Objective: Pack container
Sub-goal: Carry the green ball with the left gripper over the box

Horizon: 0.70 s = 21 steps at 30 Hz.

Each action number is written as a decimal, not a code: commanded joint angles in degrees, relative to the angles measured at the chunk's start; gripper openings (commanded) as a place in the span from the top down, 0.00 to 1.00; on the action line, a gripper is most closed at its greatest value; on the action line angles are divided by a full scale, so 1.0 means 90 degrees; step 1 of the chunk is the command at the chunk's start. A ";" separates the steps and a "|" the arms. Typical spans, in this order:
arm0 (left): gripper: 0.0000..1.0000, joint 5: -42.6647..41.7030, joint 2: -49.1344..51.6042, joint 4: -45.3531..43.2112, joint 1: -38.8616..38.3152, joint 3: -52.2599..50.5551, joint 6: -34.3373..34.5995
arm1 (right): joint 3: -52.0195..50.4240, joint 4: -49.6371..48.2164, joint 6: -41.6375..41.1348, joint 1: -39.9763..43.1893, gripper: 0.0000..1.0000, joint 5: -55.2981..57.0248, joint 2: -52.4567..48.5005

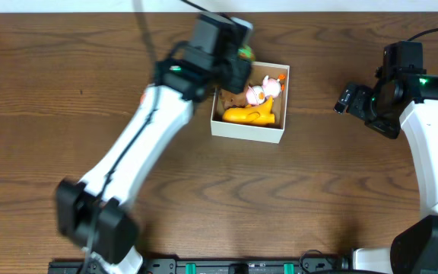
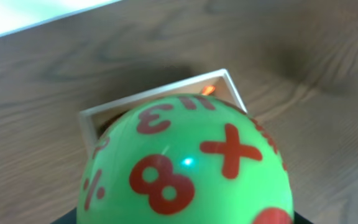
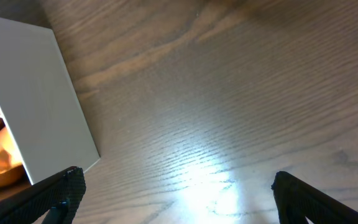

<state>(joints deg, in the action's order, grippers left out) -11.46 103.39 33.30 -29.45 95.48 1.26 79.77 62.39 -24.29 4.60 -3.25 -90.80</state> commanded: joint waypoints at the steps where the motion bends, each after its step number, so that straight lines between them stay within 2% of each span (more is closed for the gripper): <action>1: 0.48 0.0058 0.0661 -0.0369 -0.0245 0.0036 -0.0063 | 0.0044 0.0029 0.0061 0.0027 0.01 -0.0029 -0.0017; 9: 0.48 0.0058 0.1637 -0.0993 -0.0544 0.0036 -0.0063 | 0.0044 0.0075 0.0061 0.0027 0.01 -0.0029 -0.0017; 16: 0.06 0.0061 0.1396 -0.0945 -0.0486 0.0051 -0.0087 | 0.0044 0.0121 0.0063 0.0017 0.01 -0.0027 -0.0017; 18: 0.01 0.0061 0.1156 -0.0821 -0.0430 0.0051 -0.0134 | 0.0044 0.0121 0.0063 0.0017 0.01 -0.0024 -0.0017; 21: 0.02 0.0214 0.0741 -0.0549 -0.0301 0.0051 -0.0209 | 0.0044 0.0119 0.0063 0.0017 0.01 -0.0024 -0.0017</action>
<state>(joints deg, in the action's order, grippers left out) -11.20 115.52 27.35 -33.50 95.48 0.73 79.77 63.37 -24.29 4.60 -3.25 -90.80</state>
